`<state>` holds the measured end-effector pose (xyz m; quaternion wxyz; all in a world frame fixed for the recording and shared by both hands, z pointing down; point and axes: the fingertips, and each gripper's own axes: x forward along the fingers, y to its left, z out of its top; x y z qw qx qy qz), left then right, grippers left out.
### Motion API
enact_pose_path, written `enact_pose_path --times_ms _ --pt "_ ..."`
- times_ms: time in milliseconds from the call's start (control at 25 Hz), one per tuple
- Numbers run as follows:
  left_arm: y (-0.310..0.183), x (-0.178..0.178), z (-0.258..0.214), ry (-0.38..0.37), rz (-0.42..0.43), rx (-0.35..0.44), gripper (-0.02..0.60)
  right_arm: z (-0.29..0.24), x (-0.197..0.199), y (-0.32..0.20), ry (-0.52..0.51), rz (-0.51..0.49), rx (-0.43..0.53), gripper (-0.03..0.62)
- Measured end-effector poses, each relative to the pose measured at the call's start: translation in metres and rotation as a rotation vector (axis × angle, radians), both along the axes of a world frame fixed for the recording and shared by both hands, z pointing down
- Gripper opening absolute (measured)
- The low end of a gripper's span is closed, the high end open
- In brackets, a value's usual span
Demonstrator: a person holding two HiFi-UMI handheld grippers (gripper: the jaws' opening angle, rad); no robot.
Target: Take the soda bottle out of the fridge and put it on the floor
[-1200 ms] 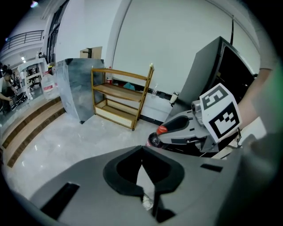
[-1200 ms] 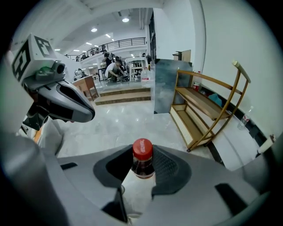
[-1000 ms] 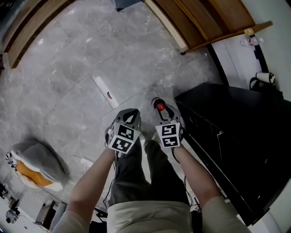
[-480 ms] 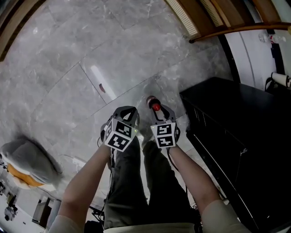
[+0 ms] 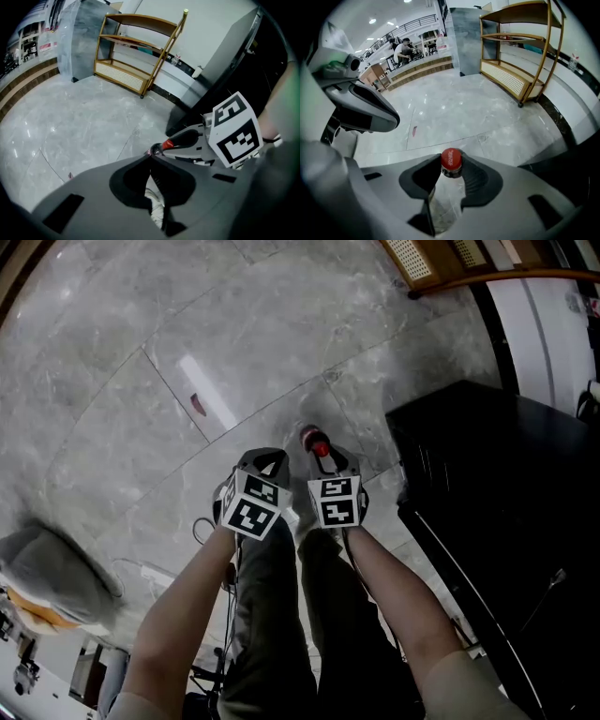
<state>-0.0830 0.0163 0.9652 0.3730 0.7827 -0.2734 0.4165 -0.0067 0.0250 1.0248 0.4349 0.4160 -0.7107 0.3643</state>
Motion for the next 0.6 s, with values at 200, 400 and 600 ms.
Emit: enact_pose_path --times_ms 200,400,600 --pt "0.004 0.003 0.025 0.015 -0.027 -0.049 0.006 0.038 0.010 0.011 0.024 0.013 -0.032 0.114" --pt "0.002 0.008 0.037 0.009 -0.044 -0.082 0.006 0.059 0.009 0.020 0.042 0.003 -0.087 0.115" --pt "-0.001 0.012 0.040 0.008 -0.035 -0.091 0.006 0.071 0.007 0.026 0.061 -0.056 -0.112 0.114"
